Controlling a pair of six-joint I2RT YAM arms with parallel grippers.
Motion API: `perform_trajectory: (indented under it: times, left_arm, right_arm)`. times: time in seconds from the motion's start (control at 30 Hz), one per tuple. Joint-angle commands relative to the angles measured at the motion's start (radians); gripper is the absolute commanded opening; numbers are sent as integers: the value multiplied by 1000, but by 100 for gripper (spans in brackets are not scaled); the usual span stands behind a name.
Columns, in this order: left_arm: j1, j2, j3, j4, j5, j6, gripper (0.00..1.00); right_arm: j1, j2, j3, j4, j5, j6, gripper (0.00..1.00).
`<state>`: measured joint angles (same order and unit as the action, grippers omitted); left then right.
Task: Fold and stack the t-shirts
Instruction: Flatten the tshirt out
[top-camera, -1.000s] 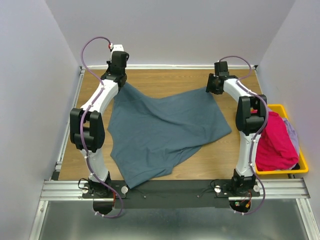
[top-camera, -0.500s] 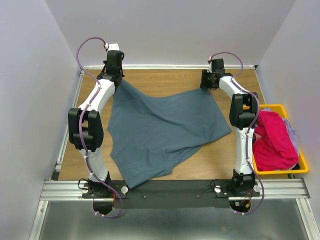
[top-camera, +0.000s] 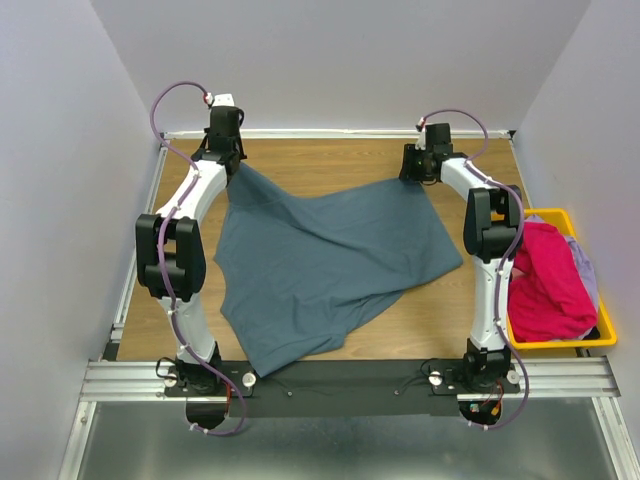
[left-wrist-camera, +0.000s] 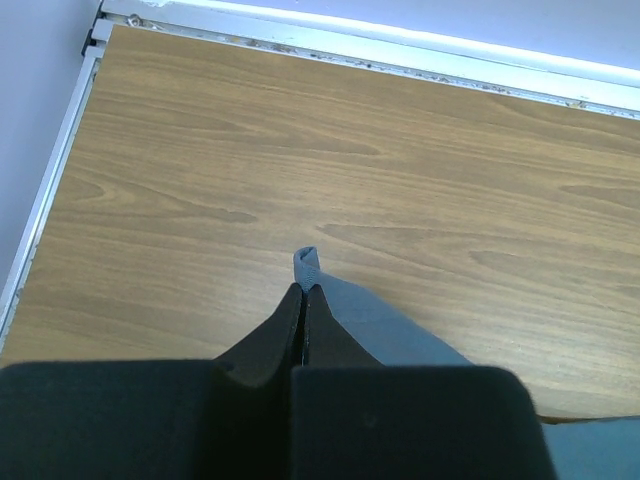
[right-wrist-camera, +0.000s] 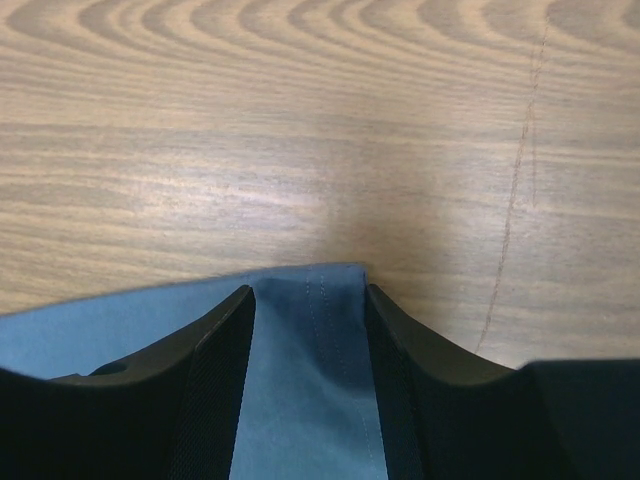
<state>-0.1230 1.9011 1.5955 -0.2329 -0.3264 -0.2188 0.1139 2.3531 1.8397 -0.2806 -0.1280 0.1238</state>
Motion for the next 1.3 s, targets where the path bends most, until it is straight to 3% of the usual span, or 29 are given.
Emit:
perform_trajectory:
  times: [0.0, 0.17, 0.23, 0.33, 0.37, 0.47, 0.6, 0.83, 0.97, 1.1, 1.27]
  left_arm:
    - [11, 16, -11, 23, 26, -19, 0]
    - [13, 19, -20, 23, 33, -24, 0]
    - [13, 21, -29, 29, 36, -24, 0]
    - [19, 27, -32, 44, 64, -16, 0]
    - [23, 32, -25, 46, 73, -17, 0]
    - [46, 35, 15, 44, 95, -19, 0]
    - [98, 15, 119, 32, 125, -33, 0]
    - [183, -76, 447, 12, 202, -44, 0]
    - [194, -173, 579, 38, 214, -14, 0]
    - [194, -312, 566, 121, 236, 10, 0]
    - [194, -525, 445, 213, 221, 50, 0]
  right_arm:
    - [1, 12, -62, -106, 13, -27, 56]
    - [1, 21, -66, -112, 40, -50, 54]
    - [1, 28, -63, -115, 56, -58, 47]
    - [1, 46, -27, -118, 77, -62, 26]
    - [1, 49, 13, -121, 79, -62, 15]
    - [0, 49, 81, -132, 80, -53, 1]
    - [1, -3, 194, -135, 94, -26, 1]
    - [1, -144, 481, -134, 114, 19, 1]
    - [1, -238, 550, -132, 122, 4, 1]
    - [1, -397, 504, -126, 114, -24, 1]
    - [1, -575, 371, -118, 122, -65, 1]
